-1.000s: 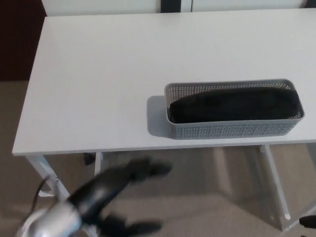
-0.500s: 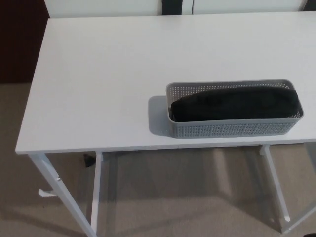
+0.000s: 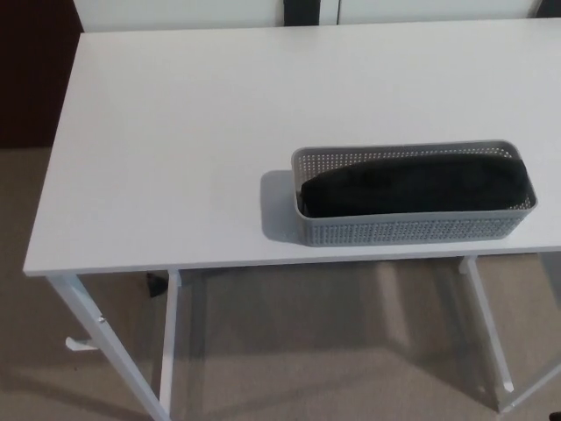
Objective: The robot walk towards a table in front and pick up a black pencil case on the left hand side and put the pencil case into a small container on the right hand side
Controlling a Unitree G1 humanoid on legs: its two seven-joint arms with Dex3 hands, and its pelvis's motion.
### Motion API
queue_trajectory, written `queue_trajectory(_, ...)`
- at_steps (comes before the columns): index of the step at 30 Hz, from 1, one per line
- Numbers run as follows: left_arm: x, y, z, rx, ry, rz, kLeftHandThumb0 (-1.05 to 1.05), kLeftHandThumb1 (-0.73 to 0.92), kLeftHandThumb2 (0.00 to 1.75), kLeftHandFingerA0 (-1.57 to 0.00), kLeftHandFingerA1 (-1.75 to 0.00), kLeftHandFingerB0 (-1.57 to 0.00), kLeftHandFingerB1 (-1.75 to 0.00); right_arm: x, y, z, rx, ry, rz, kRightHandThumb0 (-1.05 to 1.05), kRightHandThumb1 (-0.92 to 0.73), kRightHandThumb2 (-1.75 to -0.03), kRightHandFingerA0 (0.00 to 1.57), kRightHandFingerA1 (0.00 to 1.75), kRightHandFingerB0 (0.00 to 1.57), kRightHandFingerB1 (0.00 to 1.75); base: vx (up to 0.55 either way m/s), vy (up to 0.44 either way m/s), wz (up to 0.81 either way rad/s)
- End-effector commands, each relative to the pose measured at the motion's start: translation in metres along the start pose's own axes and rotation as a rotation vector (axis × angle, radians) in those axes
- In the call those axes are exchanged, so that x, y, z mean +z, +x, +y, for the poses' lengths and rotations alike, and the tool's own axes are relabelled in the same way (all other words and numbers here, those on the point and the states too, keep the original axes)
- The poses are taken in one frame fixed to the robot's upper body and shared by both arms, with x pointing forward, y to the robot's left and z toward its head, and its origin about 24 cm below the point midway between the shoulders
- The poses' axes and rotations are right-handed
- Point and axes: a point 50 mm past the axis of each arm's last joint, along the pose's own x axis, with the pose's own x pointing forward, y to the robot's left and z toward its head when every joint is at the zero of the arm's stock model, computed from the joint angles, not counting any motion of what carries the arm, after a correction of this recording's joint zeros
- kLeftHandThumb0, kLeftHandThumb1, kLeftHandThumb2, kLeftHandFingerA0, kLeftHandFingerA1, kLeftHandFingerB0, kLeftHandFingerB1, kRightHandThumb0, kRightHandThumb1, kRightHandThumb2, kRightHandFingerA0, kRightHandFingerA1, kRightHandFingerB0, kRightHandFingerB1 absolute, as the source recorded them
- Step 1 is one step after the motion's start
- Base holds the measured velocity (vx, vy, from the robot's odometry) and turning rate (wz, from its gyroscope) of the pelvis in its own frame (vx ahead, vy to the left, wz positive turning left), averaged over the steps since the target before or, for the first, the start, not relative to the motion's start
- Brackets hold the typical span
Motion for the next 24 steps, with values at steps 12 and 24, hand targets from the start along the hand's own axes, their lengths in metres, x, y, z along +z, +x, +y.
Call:
queue_trajectory(12,0.0014,0.0016,0.0157,0.138,-0.023,-0.166,-0.78,0.54,0.94,-0.05,-0.45,0.0,-0.25,-0.004,-0.0032,-0.0125,-0.011,-0.003,0.003,-0.45,-0.4,-0.78,0.6,0.65,0.5,0.57,0.0,0.0,0.0)
queue_trajectory(24,-0.0005,0.0025,0.0173,0.119,-0.042,-0.177,-0.82,0.56,0.72,-0.08,-0.37,-0.08,-0.2,-0.0011,-0.0018,-0.0109,-0.012,0.005,-0.012,-0.37,-0.52,-0.55,0.62,0.54,0.59,0.48,0.0,0.0,0.0)
